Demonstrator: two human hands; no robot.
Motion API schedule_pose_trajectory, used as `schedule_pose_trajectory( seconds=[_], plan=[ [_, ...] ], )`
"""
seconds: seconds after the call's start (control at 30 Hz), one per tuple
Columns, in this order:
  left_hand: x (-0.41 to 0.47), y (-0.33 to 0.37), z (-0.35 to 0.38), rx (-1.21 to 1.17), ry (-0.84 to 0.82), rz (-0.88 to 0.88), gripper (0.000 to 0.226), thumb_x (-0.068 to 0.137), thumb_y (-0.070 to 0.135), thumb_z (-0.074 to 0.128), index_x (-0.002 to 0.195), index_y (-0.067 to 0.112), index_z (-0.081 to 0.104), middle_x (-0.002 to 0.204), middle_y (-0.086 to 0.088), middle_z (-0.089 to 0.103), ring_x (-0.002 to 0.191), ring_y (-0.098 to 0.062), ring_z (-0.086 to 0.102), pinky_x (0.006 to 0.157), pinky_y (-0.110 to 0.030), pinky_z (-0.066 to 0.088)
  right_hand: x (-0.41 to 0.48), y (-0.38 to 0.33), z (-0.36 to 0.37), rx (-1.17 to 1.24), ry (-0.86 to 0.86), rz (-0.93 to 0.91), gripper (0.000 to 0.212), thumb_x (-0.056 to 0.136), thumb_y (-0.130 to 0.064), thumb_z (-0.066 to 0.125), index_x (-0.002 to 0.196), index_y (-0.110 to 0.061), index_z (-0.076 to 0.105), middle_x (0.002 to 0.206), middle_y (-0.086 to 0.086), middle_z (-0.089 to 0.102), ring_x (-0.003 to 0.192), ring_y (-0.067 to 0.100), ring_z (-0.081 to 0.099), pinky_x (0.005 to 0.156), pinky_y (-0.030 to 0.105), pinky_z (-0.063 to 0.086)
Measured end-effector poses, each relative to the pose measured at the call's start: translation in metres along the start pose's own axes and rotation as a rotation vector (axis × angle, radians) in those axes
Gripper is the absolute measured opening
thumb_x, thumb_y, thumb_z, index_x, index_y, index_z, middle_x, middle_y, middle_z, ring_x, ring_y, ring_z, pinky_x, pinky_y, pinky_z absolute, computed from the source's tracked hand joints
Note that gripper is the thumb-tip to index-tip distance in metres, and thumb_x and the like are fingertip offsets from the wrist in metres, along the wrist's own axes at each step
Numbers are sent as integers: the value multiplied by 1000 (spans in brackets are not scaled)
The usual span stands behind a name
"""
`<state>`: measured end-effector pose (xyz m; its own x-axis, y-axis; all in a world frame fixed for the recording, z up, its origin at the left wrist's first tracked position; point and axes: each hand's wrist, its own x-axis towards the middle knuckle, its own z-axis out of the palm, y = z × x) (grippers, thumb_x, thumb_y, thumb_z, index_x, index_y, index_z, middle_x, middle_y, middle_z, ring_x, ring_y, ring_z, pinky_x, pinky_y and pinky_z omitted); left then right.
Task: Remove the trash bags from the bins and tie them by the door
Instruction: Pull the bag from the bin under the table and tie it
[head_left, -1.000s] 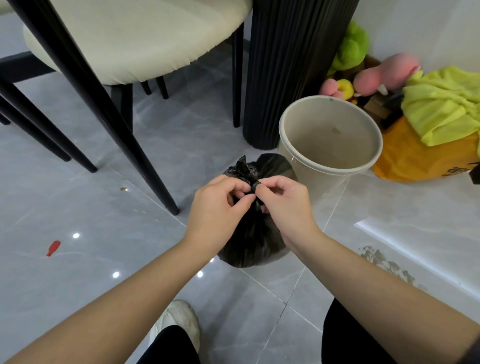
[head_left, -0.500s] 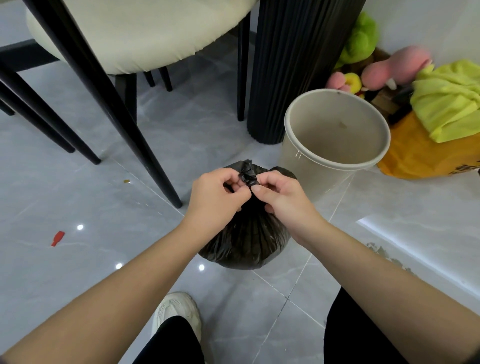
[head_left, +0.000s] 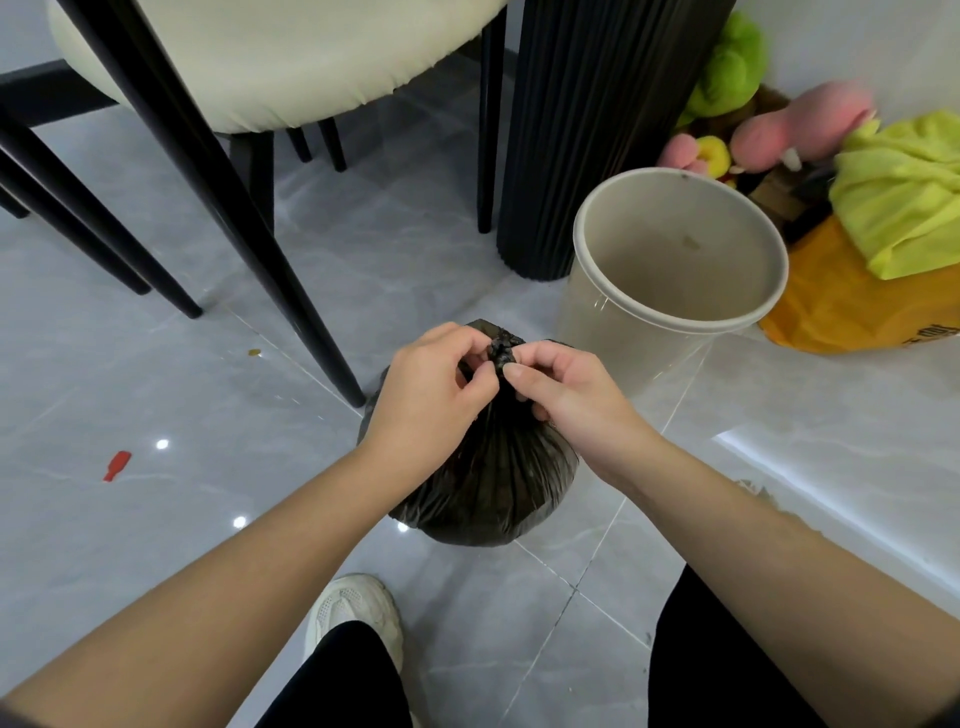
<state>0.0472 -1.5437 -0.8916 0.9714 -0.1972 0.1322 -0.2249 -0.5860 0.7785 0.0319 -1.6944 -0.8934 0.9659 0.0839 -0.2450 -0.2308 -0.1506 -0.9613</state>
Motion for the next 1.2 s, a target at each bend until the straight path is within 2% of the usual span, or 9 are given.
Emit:
schedule_pose_trajectory(
  seconds=[0.1,0.3,0.47,0.6,0.7,0.8,0.9,1.07,1.2],
  plan=[
    [2,-1,2,15,-18,-6,3,82,11,57,81,13,60,77,5,55,61,-17,57,59,-27,45,-1,0,6,-54,149,-47,20,86,-10,64,72,-25,66,71,-12,59,62,-1,50,66,13,41],
    [7,-2,6,-35,-162,-83,7,83,9,51,82,5,57,76,-9,56,65,-17,46,62,-29,38,1,6,7,-138,245,-120,23,79,-8,67,78,-31,65,81,-8,60,63,3,51,68,15,44],
    [8,-1,4,-120,-257,-123,10,89,13,51,80,10,55,61,6,49,55,-14,43,58,-34,39,1,7,2,-232,263,-207,16,79,-1,65,77,-17,67,80,-6,58,64,2,48,66,10,41],
    [9,0,6,-75,-235,-120,14,88,16,55,74,20,54,64,9,55,49,-4,45,58,-30,42,2,10,2,-266,239,-157,14,78,0,58,72,-12,62,78,-3,52,64,3,43,64,11,37],
    [9,3,4,15,-217,-29,8,86,16,58,89,21,54,76,10,57,56,-2,48,62,-25,42,4,12,2,-140,153,-38,14,81,-4,54,72,-12,61,72,-5,48,58,5,41,60,18,33],
    [7,2,2,190,-137,139,21,84,16,58,103,23,53,88,8,55,68,-11,53,65,-31,45,6,11,1,-79,102,17,23,84,-5,51,69,-19,60,63,-11,44,51,1,40,55,16,29],
    [8,-3,2,356,-50,300,15,84,17,53,97,18,61,90,5,60,69,-20,60,65,-36,48,6,9,1,-73,85,23,27,87,-4,49,69,-21,59,51,-18,45,47,0,39,51,14,29],
    [9,-11,0,516,-37,417,22,87,21,43,92,15,64,85,3,63,57,-21,55,64,-31,42,4,7,1,-54,107,27,25,89,-8,55,72,-24,64,49,-20,52,47,-1,44,54,12,32],
    [10,-10,2,524,-20,404,21,84,21,43,86,12,62,79,0,61,50,-21,49,63,-30,44,4,8,1,-104,167,-30,13,85,-12,64,81,-21,72,72,-14,67,65,-1,57,68,17,45]
  ],
)
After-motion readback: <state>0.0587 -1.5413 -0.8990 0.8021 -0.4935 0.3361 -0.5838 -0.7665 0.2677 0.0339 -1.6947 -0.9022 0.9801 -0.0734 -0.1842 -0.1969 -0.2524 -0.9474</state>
